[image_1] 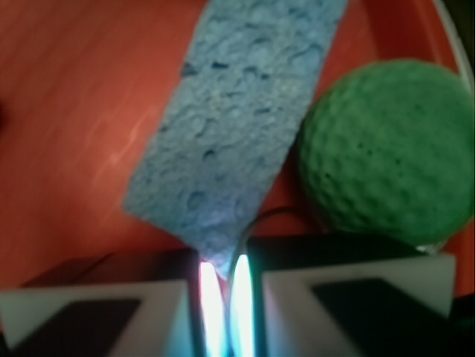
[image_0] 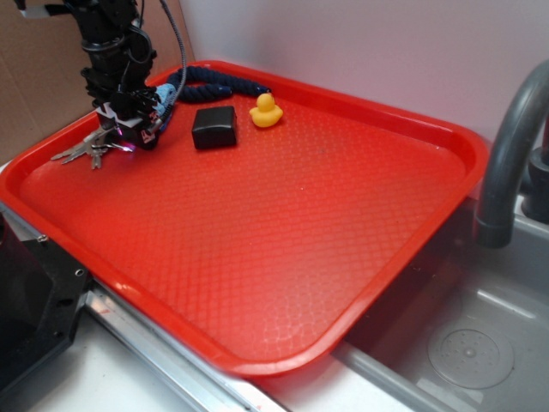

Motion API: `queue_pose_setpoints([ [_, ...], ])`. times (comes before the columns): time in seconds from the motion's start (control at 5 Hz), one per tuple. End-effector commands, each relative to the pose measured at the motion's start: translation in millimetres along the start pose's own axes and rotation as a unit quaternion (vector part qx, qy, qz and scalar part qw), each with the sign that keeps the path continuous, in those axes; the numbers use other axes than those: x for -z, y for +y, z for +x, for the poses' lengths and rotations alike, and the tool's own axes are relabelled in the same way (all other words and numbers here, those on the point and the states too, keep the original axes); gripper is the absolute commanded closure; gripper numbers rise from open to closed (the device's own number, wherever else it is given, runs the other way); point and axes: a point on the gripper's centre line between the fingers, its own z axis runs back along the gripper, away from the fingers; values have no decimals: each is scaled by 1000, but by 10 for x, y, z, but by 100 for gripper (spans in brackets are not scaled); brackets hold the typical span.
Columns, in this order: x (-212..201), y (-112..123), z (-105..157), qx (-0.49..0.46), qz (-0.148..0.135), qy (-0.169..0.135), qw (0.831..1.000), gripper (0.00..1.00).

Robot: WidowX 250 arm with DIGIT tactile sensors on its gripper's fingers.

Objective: Grab the silver keys.

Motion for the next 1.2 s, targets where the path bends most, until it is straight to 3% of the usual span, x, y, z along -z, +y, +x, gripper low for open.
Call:
queue_pose_setpoints([
  [0.0,-1119,-321,-397,-21,-109,-100,989,100],
  [0.2,-1635,-574,-363,-18,-128,-117,985,100],
  [0.4,-2149,-763,-260,8,-141,-116,983,100],
  [0.6,-2377,-951,-120,17,-143,-96,985,100],
  [0.8,-2255,-1128,-68,22,-142,-86,986,100],
  [1.0,-2168,-1127,-44,26,-137,-81,987,100],
])
